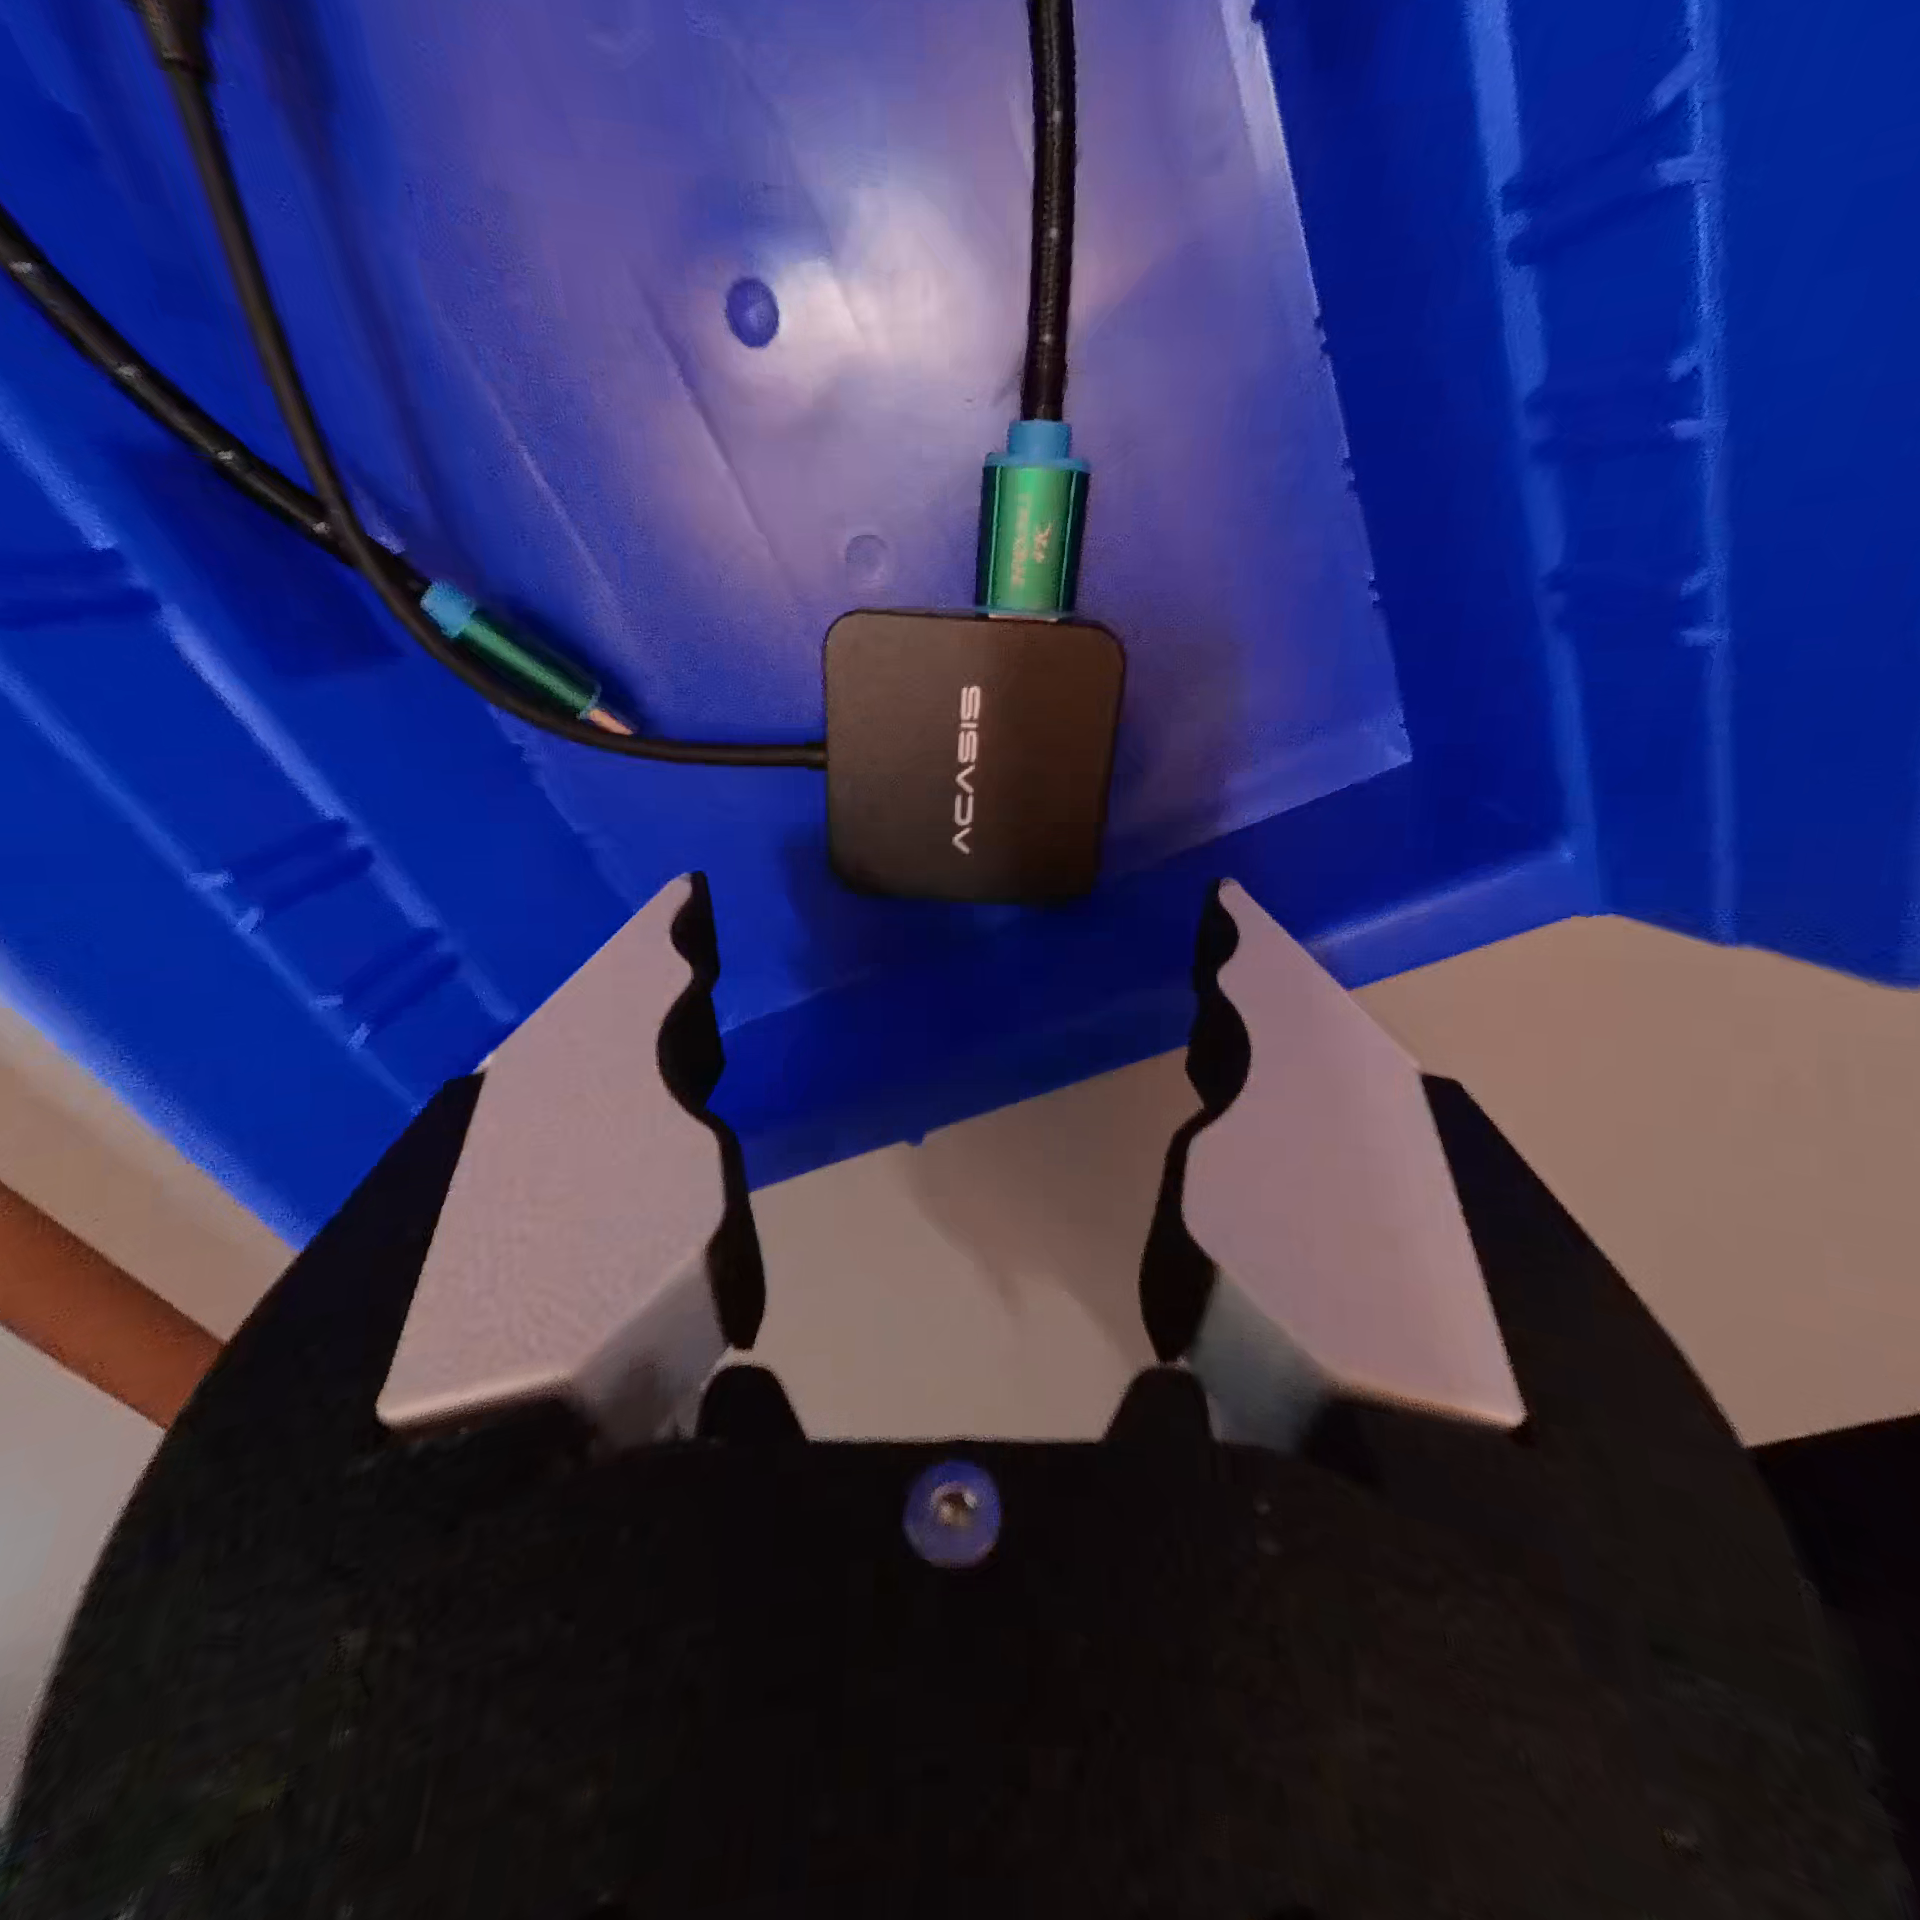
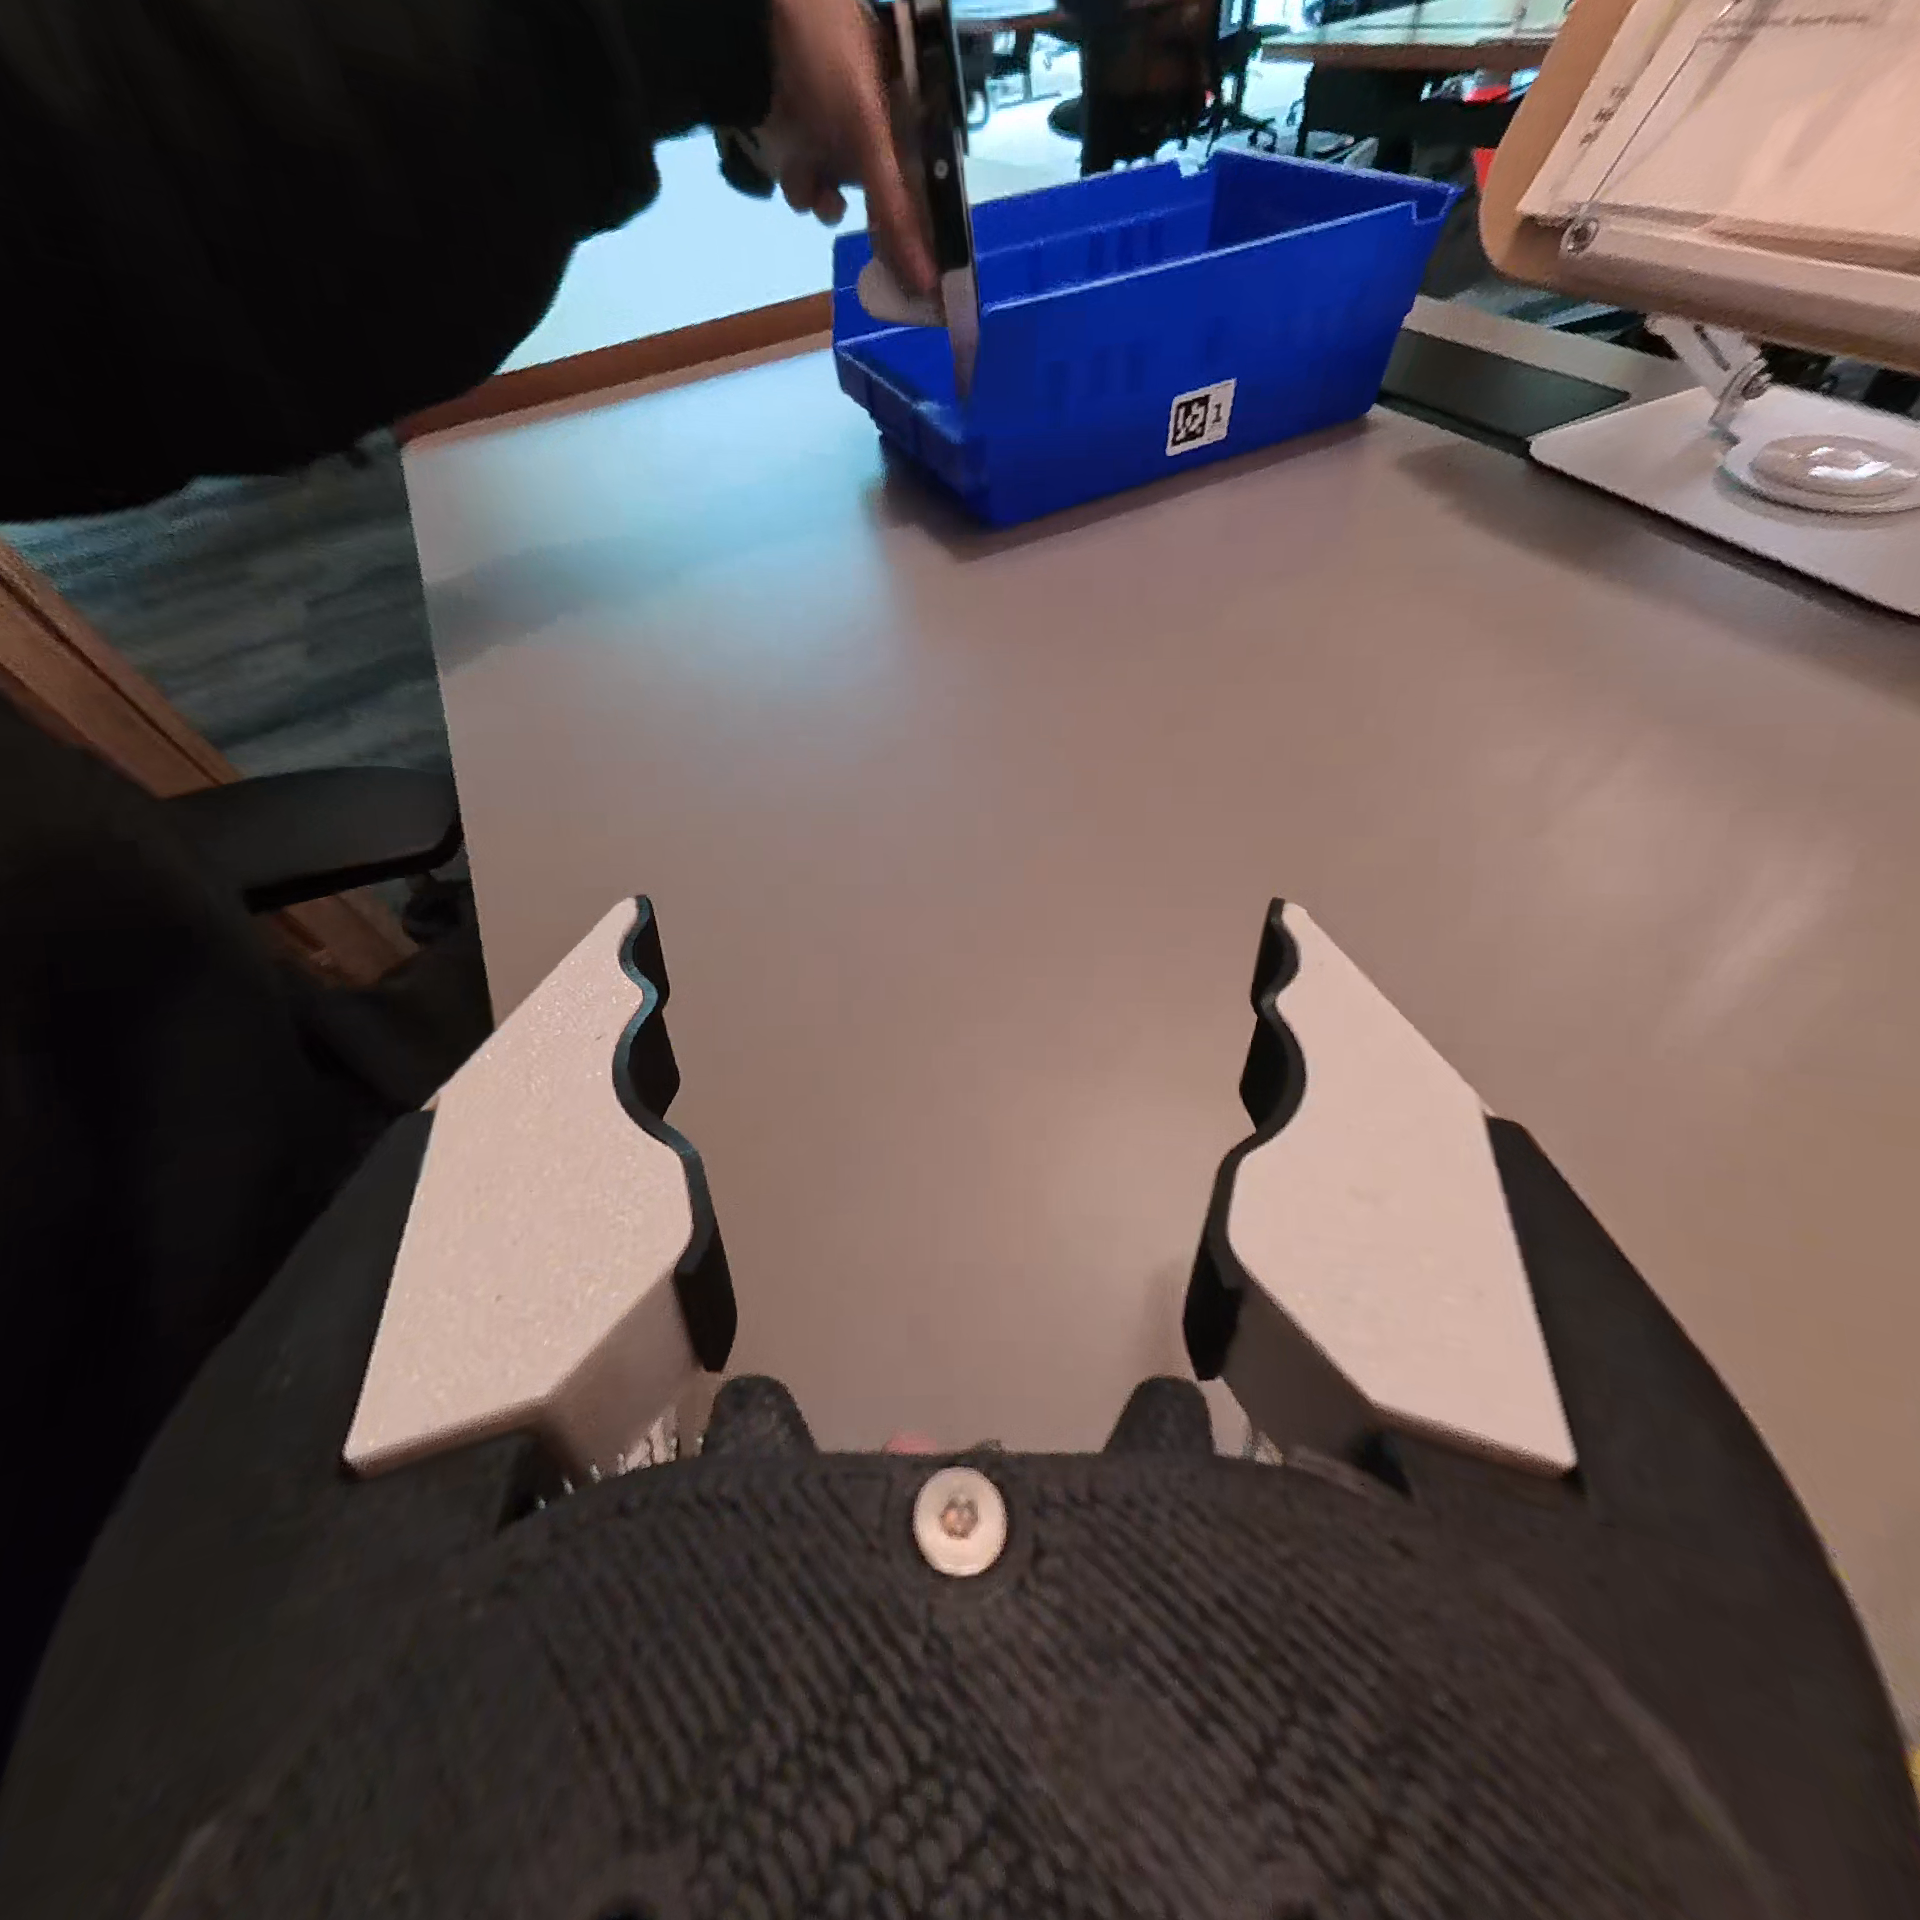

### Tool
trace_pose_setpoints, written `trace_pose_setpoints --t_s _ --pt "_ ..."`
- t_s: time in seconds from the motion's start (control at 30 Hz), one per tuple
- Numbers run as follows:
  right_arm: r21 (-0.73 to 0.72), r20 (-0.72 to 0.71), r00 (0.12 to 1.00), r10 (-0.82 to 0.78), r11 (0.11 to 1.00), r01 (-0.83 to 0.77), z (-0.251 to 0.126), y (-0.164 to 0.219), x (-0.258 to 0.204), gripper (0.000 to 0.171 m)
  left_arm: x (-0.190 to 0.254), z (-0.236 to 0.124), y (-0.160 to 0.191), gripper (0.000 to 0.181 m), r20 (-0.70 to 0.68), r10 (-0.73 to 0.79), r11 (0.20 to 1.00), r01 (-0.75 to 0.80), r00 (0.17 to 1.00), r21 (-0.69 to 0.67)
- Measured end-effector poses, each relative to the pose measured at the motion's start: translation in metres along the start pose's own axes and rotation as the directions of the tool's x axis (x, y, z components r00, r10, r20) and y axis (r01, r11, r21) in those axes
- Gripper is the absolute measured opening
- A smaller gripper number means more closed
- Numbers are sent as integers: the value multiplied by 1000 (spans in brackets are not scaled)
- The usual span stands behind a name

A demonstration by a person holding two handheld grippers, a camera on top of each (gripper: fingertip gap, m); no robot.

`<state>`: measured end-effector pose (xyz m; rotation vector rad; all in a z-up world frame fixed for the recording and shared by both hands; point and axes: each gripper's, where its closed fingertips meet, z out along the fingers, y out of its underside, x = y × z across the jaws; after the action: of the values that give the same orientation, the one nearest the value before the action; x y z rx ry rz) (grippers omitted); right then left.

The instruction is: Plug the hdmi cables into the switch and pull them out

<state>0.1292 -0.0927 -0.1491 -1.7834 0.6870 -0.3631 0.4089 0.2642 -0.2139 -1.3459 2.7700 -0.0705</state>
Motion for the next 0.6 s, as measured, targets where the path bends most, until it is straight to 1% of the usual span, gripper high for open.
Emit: trace_pose_setpoints --t_s 0.07,0.17,0.23,0.3,0.43,0.47,0.57,0.6 --pt "34 -5 1000 -14 999 14 -6 -5 0 111 5 9 2 90 -35 -34 997 31 999 -77" --pt "54 15 1000 -4 999 3 -13 -8 -3 111 7 20 11 89 -52 -47 978 36 998 -206" --pt "58 18 1000 -4 998 3 -15 -8 -4 111 5 27 12 89 -50 -76 967 61 996 -246" --pt "46 21 1000 -20 999 19 -17 -6 -6 111 -2 36 12 90 -14 -97 962 91 995 -258" --pt "0 1 997 -83 997 83 -19 2 -7 111 -1 42 10 90 -23 -87 965 79 996 -251" --pt "-3 0 996 -89 996 89 -19 3 -6 111 -1 42 8 90 -22 -77 971 70 997 -228" --pt "14 8 997 -73 997 73 -16 0 -7 110 2 42 -7 86 -40 -82 994 78 996 -81" --pt "24 15 998 -66 998 65 -15 -1 -8 110 3 40 -10 68 -52 -68 997 66 996 -46"
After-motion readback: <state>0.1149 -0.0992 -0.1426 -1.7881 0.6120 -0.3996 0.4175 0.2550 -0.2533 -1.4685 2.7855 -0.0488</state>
